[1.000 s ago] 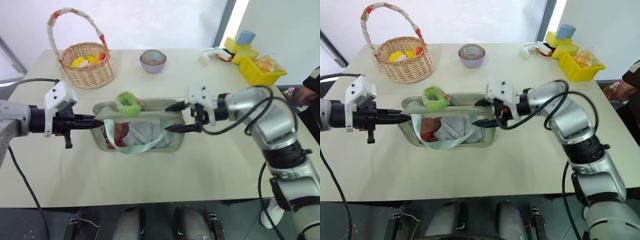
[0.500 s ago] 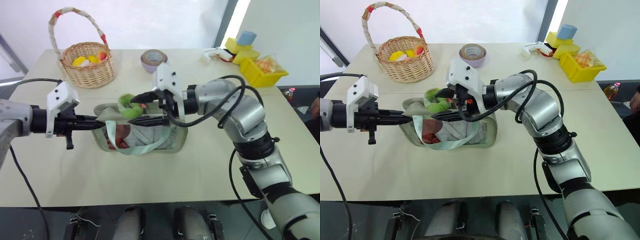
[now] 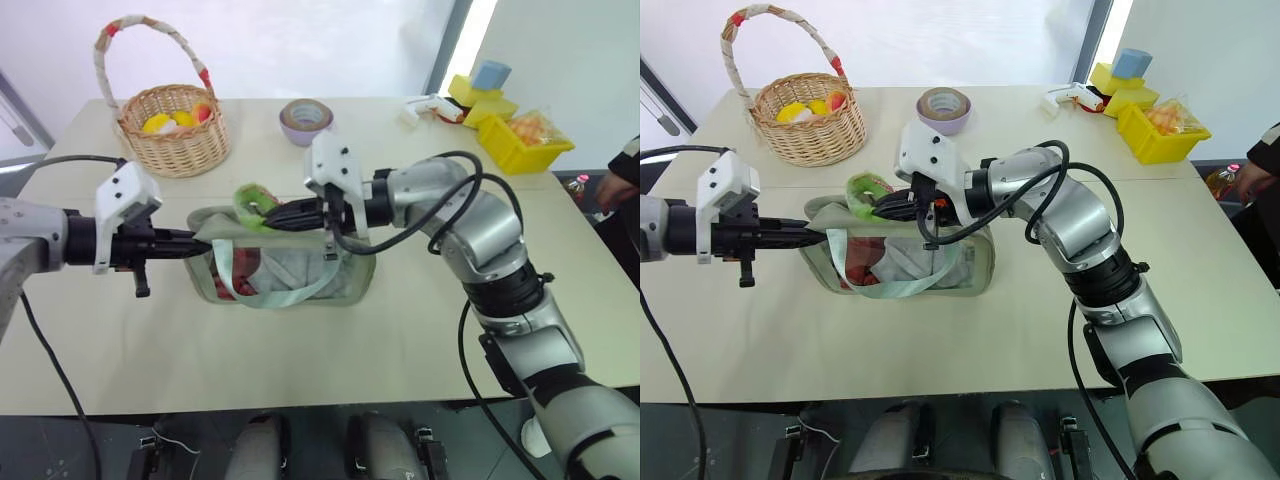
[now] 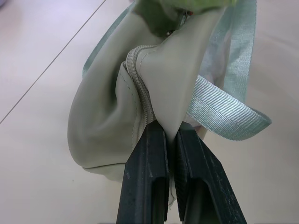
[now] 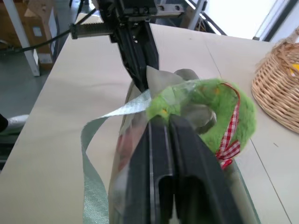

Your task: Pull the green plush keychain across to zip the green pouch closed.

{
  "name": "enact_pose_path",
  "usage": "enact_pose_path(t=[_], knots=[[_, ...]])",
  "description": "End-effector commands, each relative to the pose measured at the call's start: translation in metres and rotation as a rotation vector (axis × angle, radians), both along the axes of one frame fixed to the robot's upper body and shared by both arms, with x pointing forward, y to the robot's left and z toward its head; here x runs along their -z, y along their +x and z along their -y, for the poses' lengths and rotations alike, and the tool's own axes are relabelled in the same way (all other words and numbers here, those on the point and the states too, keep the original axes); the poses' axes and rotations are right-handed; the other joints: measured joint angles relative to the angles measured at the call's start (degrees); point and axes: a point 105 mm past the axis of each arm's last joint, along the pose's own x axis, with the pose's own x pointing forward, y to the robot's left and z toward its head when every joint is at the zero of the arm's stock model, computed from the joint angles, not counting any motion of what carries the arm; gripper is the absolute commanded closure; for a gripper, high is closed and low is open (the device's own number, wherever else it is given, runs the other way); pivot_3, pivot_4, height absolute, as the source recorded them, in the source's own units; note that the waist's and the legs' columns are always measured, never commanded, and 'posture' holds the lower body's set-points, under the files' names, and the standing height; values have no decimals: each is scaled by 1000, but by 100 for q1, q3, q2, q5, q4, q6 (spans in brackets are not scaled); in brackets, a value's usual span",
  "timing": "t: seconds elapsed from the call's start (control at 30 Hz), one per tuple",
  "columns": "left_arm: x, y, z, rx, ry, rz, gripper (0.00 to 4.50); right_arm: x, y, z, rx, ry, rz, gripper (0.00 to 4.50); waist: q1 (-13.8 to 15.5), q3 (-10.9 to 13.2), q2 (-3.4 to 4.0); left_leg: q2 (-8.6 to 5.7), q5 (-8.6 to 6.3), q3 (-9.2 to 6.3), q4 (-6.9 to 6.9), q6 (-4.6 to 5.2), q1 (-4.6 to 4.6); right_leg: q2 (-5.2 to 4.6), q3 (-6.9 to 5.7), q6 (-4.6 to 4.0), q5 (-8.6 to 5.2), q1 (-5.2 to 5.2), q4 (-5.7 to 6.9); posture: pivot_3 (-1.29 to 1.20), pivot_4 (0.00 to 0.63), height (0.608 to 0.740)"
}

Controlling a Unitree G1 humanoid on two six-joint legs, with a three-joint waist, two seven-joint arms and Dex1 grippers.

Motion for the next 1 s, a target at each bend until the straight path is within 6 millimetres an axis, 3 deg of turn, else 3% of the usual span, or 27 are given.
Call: enact_pose_path(t=[0.03, 0.17, 0.27, 0.4, 0.57, 0.7, 0.9, 1.0], knots=[[-1, 0, 4, 16, 0, 11, 4500, -6, -3, 2, -15, 4, 37, 4458, 4, 0, 0, 0, 0, 0, 0, 0, 0, 0, 0, 0, 0, 0, 0, 0, 150, 739], [-1, 1, 4, 16, -3, 13, 4500, -10, -4, 6, -11, 18, 25, 4458, 4, 0, 0, 0, 0, -1, 0, 0, 0, 0, 0, 0, 0, 1, 0, 0, 150, 739], [-1, 1, 3, 13, 1, 12, 4500, -27, -1, 19, 36, 71, 1, 4458, 10, 0, 0, 0, 0, -1, 0, 0, 0, 0, 0, 0, 0, 1, 0, 0, 150, 739], [1, 3, -2, -11, 8, 13, 4500, -44, 2, 57, 197, 118, -40, 4458, 33, 0, 0, -1, 0, -4, 1, 0, -2, -5, 0, 0, 0, 4, -1, 0, 150, 739], [4, 7, -2, -14, -3, 8, 4500, -48, 1, 97, 397, 146, -67, 4458, 10, 0, 1, 1, -1, -3, -3, 2, 3, -2, -1, 0, 0, 4, -2, 0, 150, 739], [5, 14, 2, 6, -12, 9, 4500, -37, 5, 128, 548, 106, -53, 4458, 57, 0, 1, -1, -2, -2, -2, 3, 2, -4, 0, 0, 0, 8, -5, 0, 150, 739], [3, 23, 5, 30, -8, 19, 4500, -22, -10, 129, 528, 60, -112, 4458, 123, 0, 2, 0, -3, 2, -2, 6, 3, 1, 1, 0, 0, 11, -33, 0, 150, 739], [4, 22, 4, 33, -3, 16, 4500, -14, -11, 144, 582, 31, -136, 4458, 136, 0, 2, 0, -4, 1, -2, 7, 2, 0, 1, 0, 0, 19, -49, 0, 150, 739]])
